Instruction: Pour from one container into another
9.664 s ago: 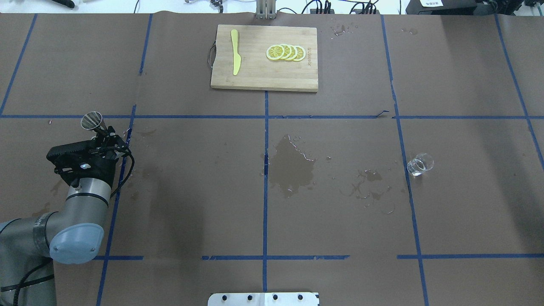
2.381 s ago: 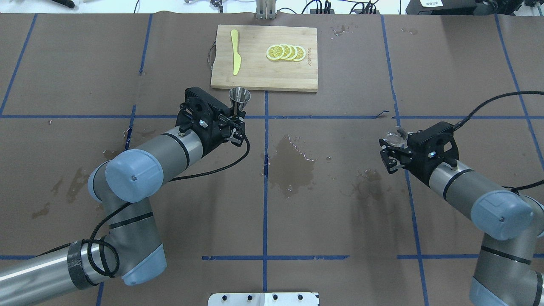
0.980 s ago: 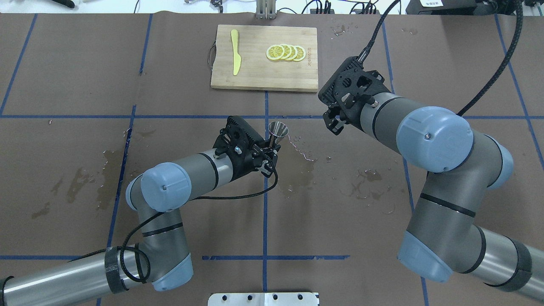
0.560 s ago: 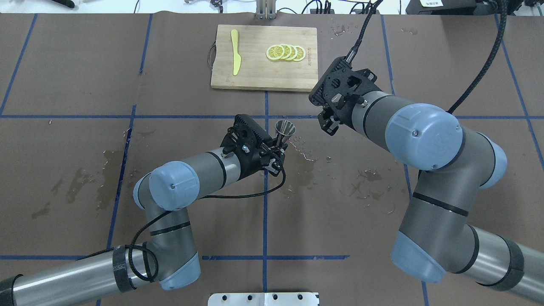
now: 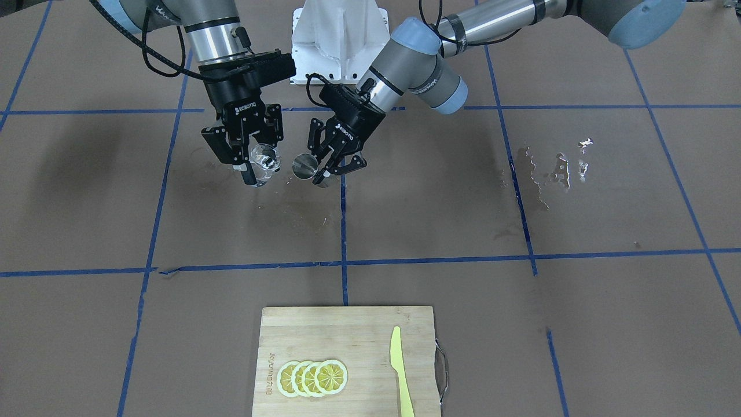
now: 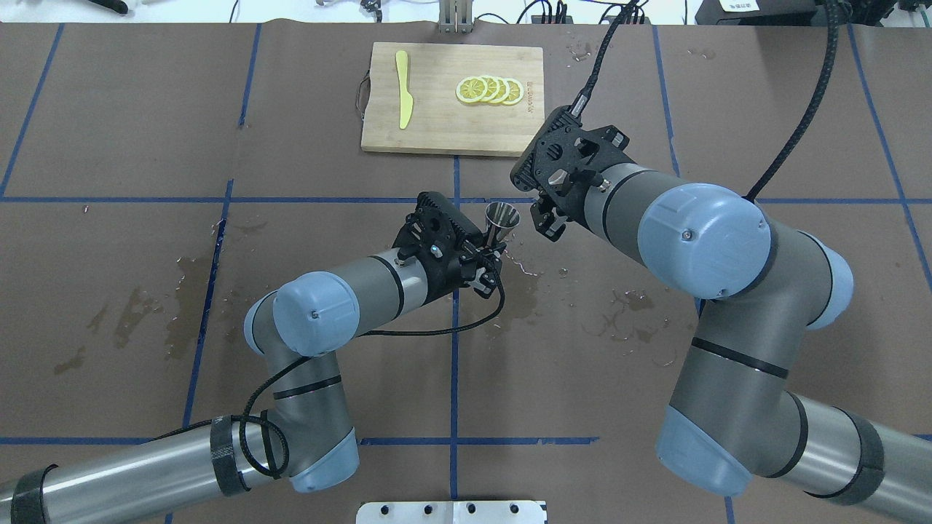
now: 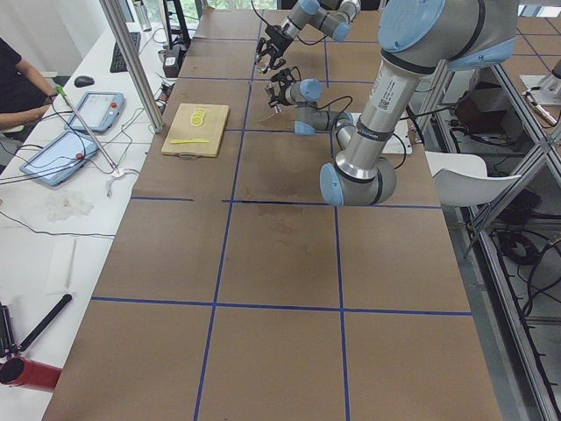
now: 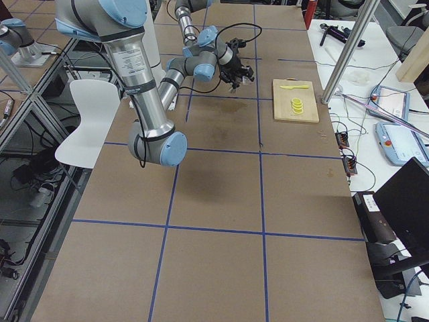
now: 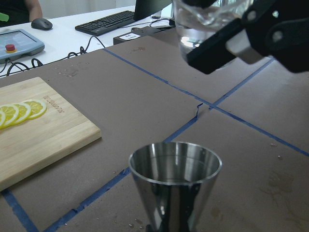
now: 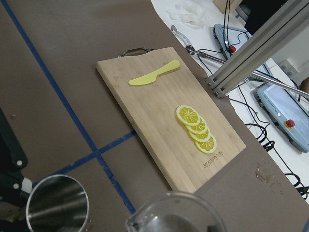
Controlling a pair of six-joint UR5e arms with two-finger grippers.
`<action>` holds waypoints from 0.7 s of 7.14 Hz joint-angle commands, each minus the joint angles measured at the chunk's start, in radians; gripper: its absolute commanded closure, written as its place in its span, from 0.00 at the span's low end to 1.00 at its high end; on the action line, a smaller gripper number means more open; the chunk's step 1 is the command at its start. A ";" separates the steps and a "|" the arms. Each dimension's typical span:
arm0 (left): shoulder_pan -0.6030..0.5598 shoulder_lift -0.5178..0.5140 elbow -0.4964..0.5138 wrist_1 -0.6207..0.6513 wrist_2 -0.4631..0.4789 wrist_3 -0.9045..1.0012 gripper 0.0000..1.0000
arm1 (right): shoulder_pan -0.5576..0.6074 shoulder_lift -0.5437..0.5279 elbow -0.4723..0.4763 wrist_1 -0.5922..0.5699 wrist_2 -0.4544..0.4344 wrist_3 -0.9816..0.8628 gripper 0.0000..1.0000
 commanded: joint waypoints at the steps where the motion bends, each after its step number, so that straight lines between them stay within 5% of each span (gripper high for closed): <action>1: 0.000 -0.009 0.008 0.000 -0.001 0.000 1.00 | -0.007 0.013 0.002 -0.037 -0.003 -0.004 1.00; 5: 0.000 -0.012 0.006 -0.002 -0.001 0.000 1.00 | -0.056 0.013 -0.002 -0.066 -0.077 -0.104 1.00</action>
